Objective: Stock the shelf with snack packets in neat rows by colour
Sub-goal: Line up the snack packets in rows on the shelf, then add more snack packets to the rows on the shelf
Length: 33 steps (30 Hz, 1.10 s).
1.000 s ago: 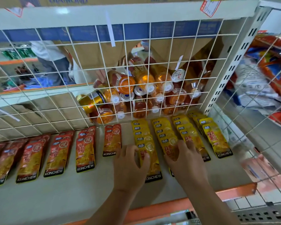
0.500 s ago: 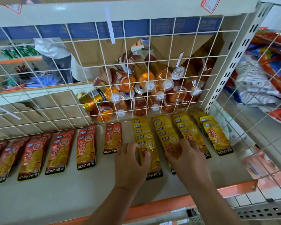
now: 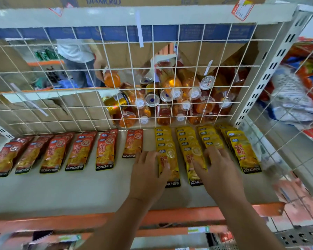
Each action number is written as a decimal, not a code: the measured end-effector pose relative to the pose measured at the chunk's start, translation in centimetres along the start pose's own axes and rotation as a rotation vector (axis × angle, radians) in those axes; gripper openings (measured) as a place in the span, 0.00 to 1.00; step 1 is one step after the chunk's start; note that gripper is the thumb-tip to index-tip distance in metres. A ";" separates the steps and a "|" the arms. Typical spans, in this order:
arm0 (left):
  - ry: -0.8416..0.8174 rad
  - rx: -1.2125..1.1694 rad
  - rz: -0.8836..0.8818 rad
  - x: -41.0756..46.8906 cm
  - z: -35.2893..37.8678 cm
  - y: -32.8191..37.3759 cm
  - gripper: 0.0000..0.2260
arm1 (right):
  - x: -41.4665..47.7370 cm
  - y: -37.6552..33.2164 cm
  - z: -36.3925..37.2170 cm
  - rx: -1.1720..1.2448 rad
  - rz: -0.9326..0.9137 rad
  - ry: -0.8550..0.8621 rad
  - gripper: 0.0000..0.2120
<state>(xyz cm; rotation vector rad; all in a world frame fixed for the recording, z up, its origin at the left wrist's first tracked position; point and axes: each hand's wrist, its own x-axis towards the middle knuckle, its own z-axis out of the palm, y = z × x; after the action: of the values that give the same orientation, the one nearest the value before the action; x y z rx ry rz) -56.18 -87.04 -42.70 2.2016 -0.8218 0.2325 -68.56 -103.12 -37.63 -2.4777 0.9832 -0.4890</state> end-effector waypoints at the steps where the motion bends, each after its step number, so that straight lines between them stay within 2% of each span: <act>1: 0.028 -0.004 0.018 -0.3 -0.4 0.4 0.12 | 0.1 -0.2 -0.2 0.005 -0.016 0.000 0.16; 4: 0.122 -0.032 0.074 -1.3 -2.1 0.8 0.12 | 0.2 -1.5 -0.8 0.019 -0.071 -0.008 0.16; 8: 0.153 -0.040 0.031 -1.5 -5.4 0.2 0.16 | 0.2 -4.8 -1.3 0.015 -0.138 -0.028 0.19; 17: 0.276 -0.001 0.053 -2.7 -16.3 -2.4 0.14 | -3.7 -14.5 -1.8 0.104 -0.336 0.027 0.13; 22: 0.379 0.082 0.031 -5.1 -28.0 -7.4 0.16 | -8.9 -25.4 -0.2 0.135 -0.513 0.000 0.10; 26: 0.510 0.128 -0.018 -8.1 -39.2 -11.5 0.15 | -13.7 -35.3 1.5 0.200 -0.620 -0.015 0.20; 33: 0.688 0.373 -0.018 -13.7 -58.1 -16.5 0.19 | -21.1 -52.4 1.6 0.383 -0.819 -0.021 0.17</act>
<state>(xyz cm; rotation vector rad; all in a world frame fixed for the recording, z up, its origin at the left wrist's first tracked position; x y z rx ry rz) -51.38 -30.55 -17.69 2.2218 -0.3866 1.1349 -53.06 -53.37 -15.88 -2.4145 -0.1849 -0.7989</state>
